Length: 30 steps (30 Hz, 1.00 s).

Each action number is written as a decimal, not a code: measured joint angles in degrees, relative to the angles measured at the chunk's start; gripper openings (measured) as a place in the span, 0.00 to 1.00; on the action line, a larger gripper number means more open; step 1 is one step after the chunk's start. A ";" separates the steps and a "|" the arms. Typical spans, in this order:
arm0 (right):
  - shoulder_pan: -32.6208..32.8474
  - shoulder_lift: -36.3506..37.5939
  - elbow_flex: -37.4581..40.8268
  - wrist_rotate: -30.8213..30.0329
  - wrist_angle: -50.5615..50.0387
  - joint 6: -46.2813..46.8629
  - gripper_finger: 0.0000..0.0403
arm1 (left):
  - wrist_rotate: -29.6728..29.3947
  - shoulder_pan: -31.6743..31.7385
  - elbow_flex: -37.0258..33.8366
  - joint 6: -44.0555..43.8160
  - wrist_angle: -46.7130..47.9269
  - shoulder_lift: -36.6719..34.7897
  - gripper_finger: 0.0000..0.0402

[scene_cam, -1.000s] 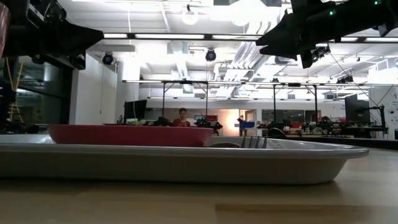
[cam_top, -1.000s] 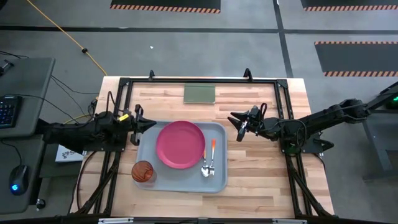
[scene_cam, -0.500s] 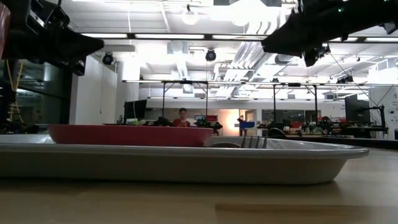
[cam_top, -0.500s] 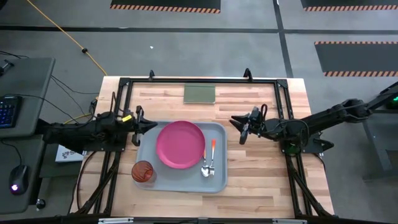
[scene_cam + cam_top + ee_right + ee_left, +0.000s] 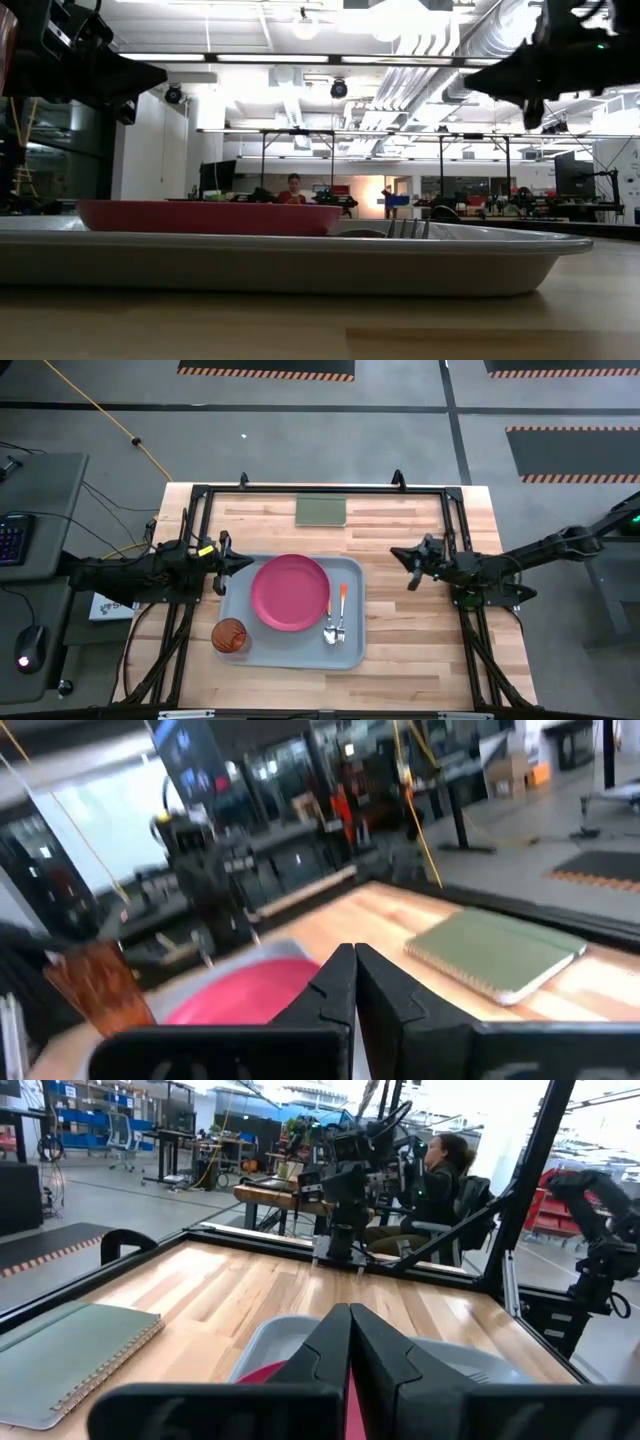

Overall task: Pick and place plate/cup/fork/spoon on tray
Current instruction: Return to Home Position

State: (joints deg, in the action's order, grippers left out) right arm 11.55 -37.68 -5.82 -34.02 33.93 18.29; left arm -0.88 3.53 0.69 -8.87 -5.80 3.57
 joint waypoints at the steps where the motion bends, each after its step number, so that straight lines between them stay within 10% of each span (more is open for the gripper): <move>1: -0.19 2.67 1.33 0.02 0.41 -0.57 0.00 | -0.01 0.00 0.00 0.00 0.00 0.02 0.00; 13: -2.16 35.28 1.00 5.55 -27.11 -1.82 0.00 | 0.00 0.00 0.04 0.00 0.00 0.00 0.00; 30: -0.63 36.23 5.24 10.72 -28.88 -12.49 0.00 | 0.01 0.00 0.04 0.00 0.04 0.00 0.00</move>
State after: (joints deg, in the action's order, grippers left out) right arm 10.92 -1.45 -0.58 -23.30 5.06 5.80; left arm -0.86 3.53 0.73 -8.86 -5.76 3.57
